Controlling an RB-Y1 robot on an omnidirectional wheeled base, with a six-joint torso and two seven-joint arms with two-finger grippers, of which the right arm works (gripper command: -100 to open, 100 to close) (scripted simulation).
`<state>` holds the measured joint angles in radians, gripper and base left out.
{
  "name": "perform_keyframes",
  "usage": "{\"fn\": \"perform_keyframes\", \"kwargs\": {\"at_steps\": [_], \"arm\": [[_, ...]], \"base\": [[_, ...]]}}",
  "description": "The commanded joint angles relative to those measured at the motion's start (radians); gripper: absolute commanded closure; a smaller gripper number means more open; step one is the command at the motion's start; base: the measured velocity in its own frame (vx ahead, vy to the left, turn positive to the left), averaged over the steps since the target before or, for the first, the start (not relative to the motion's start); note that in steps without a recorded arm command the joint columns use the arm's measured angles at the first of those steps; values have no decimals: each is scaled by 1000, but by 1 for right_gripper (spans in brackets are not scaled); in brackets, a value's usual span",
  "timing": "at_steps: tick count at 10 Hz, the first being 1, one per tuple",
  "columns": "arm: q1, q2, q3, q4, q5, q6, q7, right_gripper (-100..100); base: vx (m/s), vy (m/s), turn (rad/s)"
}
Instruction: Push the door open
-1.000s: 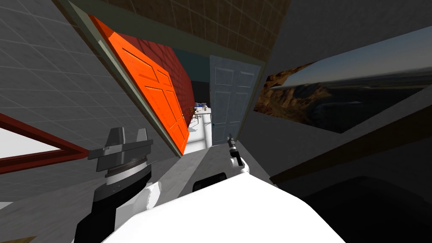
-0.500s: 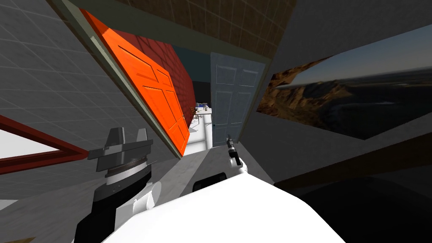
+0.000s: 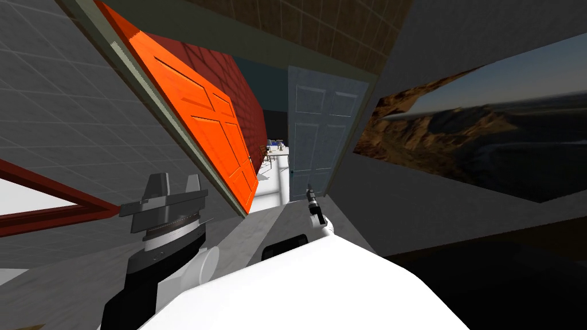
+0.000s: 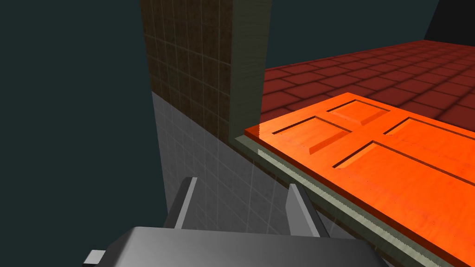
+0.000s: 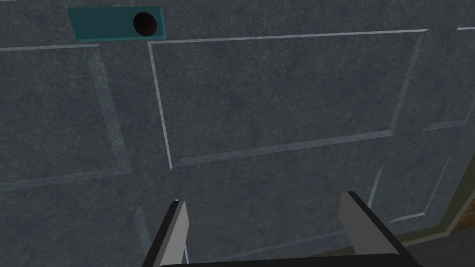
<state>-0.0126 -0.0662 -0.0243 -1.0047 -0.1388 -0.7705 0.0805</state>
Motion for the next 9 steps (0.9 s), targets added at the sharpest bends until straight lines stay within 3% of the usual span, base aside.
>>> {"fn": "perform_keyframes", "kwargs": {"at_steps": [1, 9], "arm": [[-18, 5, 1, 42, -1, -7, 6, -100], [-99, 41, 5, 225, -7, -28, 34, -100]], "base": [[93, -42, 38], [93, -26, 41]]}}
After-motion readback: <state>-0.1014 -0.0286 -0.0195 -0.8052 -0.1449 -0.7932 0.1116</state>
